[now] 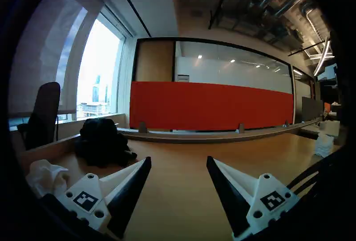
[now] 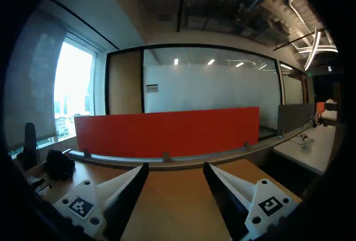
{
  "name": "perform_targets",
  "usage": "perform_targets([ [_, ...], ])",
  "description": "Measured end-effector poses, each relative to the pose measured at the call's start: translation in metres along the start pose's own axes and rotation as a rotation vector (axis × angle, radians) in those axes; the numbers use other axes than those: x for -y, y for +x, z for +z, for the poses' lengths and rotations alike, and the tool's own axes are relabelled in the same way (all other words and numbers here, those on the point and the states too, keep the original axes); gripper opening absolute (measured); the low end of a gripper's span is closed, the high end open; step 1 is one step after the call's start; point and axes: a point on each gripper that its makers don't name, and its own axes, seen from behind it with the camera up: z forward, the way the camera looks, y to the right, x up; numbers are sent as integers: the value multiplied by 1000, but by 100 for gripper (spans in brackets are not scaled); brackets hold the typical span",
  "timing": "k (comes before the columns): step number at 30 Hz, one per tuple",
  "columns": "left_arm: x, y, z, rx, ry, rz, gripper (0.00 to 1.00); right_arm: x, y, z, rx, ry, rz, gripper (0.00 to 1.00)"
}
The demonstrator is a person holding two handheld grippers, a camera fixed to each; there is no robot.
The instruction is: Fold towel
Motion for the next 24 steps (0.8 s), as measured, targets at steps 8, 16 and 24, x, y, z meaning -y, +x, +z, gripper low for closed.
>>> perform_targets([
  [8,-1,-16,-4,9,5,13,92,1,-11,2,3,-2,-13,95],
  [16,1,-21,-6,5,15,12,92,3,-15,5,8,4,-13,95],
  [24,-2,-23,-5,5,23,43,92,0,-17,4,7,5,-11,95],
])
